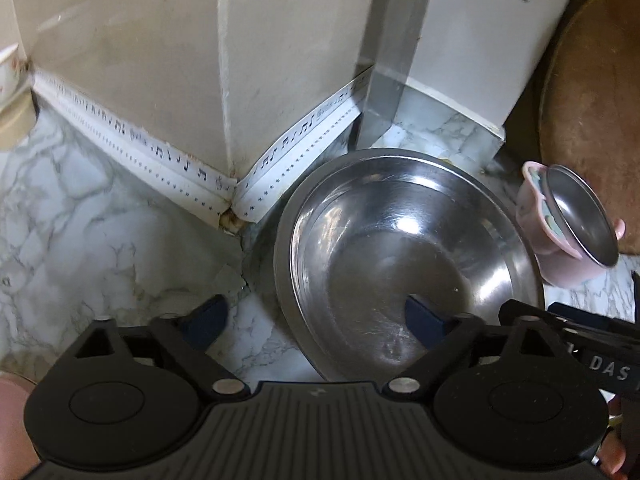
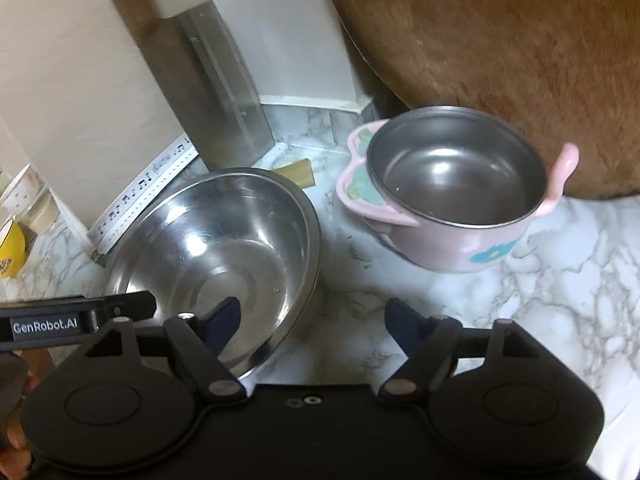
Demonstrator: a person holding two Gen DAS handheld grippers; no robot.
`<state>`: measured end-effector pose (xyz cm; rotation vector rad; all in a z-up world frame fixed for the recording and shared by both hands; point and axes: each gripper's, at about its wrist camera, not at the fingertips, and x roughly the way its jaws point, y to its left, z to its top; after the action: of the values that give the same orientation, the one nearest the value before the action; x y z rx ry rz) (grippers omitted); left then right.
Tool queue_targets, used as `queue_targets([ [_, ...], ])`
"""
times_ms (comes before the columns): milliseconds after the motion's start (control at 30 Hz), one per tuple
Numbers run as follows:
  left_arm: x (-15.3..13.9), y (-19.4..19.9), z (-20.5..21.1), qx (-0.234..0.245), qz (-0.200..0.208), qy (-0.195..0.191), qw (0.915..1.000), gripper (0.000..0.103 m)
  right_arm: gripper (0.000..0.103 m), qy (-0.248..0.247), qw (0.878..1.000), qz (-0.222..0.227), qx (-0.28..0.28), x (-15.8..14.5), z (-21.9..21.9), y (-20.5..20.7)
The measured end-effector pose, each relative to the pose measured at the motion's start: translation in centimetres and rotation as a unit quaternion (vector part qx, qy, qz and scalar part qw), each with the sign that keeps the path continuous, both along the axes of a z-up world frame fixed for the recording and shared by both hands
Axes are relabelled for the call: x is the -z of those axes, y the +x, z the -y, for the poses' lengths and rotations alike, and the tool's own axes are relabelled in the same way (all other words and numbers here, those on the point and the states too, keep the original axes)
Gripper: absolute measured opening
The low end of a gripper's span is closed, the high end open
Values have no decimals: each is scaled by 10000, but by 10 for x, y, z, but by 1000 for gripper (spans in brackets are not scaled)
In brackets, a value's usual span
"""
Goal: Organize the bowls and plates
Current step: 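Move both grippers to the rim of the stainless steel bowl, then close both grippers on the steel bowl rim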
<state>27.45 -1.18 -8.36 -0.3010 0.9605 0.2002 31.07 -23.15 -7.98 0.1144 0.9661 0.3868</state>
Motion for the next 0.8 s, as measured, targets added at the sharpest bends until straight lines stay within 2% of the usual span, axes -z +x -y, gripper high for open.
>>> queue_targets([
  [100, 2, 3, -1, -3, -56, -47, 10000, 68, 66, -20, 10000, -50, 28, 3, -4, 4],
  [233, 5, 6, -6, -127, -76, -154, 9998, 55, 56, 46, 9998, -157, 77, 7, -6, 8],
  [300, 5, 7, -8, -188, -84, -192, 9996, 41, 52, 55, 9999, -156, 45, 8, -8, 9],
  [367, 6, 8, -9, -225, -116, -176, 9995, 38, 46, 51, 9999, -154, 24, 8, -10, 9],
  [467, 7, 11, -9, -262, -197, -123, 9994, 23, 38, 21, 9999, -139, 34, 9, -12, 10],
  [633, 4, 9, -8, -224, -144, -47, 9996, 15, 24, 27, 9999, -98, 58, 9, -12, 9],
  [800, -6, 2, -5, -148, 1, 32, 9999, 15, 20, -160, 9997, 203, 33, 3, -16, 3],
])
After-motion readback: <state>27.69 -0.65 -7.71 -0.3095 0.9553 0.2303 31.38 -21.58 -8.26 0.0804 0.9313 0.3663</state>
